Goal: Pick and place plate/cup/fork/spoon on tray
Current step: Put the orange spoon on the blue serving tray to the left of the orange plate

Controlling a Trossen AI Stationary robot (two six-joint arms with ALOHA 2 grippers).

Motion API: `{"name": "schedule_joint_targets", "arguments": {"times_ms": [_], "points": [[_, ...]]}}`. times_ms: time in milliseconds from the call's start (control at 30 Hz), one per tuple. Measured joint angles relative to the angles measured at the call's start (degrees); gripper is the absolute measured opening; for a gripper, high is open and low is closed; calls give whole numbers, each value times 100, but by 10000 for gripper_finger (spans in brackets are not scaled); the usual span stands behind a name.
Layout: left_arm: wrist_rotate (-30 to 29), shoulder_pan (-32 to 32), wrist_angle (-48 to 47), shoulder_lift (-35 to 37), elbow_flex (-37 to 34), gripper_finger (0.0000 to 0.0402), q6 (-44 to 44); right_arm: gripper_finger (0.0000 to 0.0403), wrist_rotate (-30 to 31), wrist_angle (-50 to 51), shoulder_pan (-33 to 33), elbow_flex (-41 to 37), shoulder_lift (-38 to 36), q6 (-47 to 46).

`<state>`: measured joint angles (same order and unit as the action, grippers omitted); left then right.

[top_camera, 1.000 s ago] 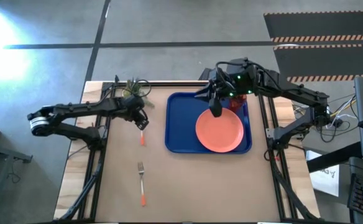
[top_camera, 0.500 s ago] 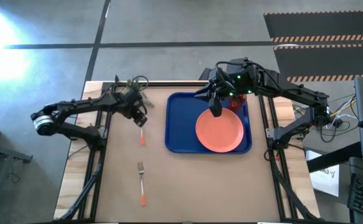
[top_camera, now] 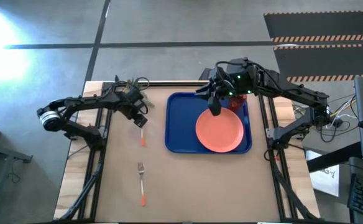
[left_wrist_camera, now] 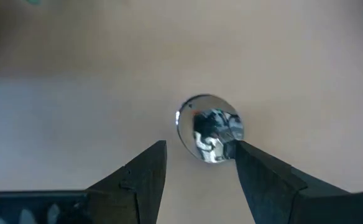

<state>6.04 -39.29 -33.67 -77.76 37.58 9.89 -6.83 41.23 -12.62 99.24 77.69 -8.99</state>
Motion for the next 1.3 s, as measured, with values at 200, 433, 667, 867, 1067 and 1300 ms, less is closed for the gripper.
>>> {"name": "schedule_joint_targets", "arguments": {"times_ms": [200,433,667,867,1067,1300], "points": [[123,-2,48,-161,0,173,9,80,0,0,0,0,0,0],[162,-2,534,-98,0,173,28,83,85,0,0,0,11,0],[205,-7,571,-91,-17,173,22,75,85,0,0,-2,11,0],[259,-9,571,-89,-24,173,24,79,87,0,0,-2,11,0],[267,-9,491,-88,-35,173,20,80,90,0,0,-2,11,0],[267,-9,260,-87,-76,173,-127,75,90,0,0,-2,11,0]]}}
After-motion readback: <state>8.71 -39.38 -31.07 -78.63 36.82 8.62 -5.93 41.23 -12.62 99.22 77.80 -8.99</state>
